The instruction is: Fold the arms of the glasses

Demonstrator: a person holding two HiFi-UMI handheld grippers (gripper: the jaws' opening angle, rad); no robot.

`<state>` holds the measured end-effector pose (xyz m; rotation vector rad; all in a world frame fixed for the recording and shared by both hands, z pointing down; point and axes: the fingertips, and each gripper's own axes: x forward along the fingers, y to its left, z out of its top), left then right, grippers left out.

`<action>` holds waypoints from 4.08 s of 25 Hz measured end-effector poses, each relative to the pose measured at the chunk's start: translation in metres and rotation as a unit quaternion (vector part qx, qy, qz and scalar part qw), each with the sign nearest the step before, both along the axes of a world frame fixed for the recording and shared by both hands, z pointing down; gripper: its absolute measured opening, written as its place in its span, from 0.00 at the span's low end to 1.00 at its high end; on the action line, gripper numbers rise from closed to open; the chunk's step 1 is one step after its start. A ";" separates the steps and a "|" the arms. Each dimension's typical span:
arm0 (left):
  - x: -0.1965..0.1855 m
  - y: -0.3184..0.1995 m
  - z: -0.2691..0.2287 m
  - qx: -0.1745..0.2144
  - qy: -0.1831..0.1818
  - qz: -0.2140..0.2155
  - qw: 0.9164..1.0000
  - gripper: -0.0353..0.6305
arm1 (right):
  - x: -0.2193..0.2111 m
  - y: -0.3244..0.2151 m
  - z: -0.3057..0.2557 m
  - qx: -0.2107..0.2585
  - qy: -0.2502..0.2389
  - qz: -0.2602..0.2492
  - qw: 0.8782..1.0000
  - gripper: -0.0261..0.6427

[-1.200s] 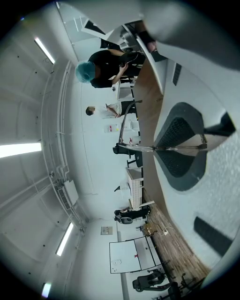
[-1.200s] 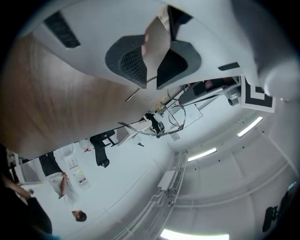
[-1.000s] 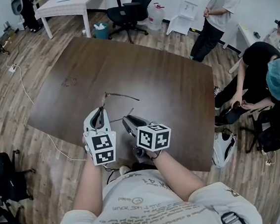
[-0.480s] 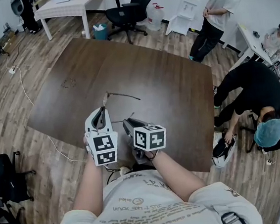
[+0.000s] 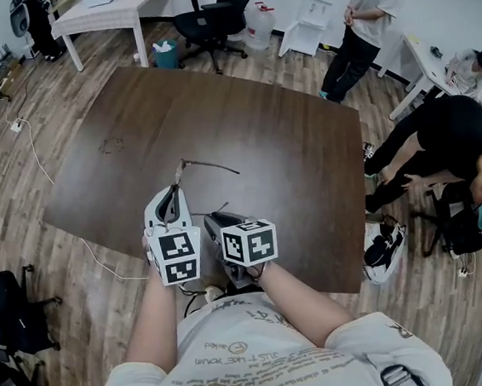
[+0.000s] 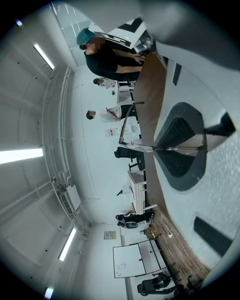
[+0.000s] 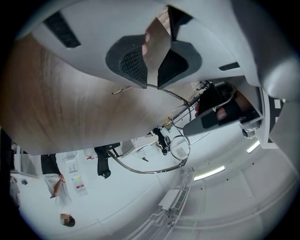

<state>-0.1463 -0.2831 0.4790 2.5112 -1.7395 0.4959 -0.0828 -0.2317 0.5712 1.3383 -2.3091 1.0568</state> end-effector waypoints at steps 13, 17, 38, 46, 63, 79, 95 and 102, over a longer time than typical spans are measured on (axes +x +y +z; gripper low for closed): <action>-0.003 -0.026 0.052 -0.079 -0.032 -0.028 0.996 0.10 | 0.040 -0.015 -0.031 0.094 0.033 0.034 0.994 0.06; -0.004 -0.043 0.076 -0.109 -0.050 -0.040 0.992 0.10 | 0.056 -0.018 -0.040 0.108 0.040 0.040 0.992 0.06; -0.006 -0.089 0.197 -0.276 -0.111 -0.063 0.953 0.10 | 0.110 -0.037 -0.030 0.084 0.051 0.085 0.992 0.06; -0.007 -0.092 0.206 -0.284 -0.129 -0.055 0.948 0.11 | 0.108 -0.039 -0.028 0.081 0.048 0.083 0.992 0.06; -0.002 -0.081 0.124 -0.187 -0.023 -0.066 0.980 0.08 | 0.098 -0.040 -0.039 0.111 0.055 0.084 0.989 0.06; 0.022 0.004 -0.038 -0.022 0.109 0.023 0.993 0.07 | 0.059 -0.040 -0.119 0.228 0.027 0.076 0.970 0.06; 0.008 0.031 -0.040 -0.021 0.100 0.019 0.995 0.07 | 0.036 -0.019 -0.133 0.248 0.033 0.068 0.966 0.06; 0.005 0.035 -0.039 -0.025 0.096 0.018 0.995 0.07 | 0.033 -0.015 -0.133 0.245 0.031 0.064 0.967 0.06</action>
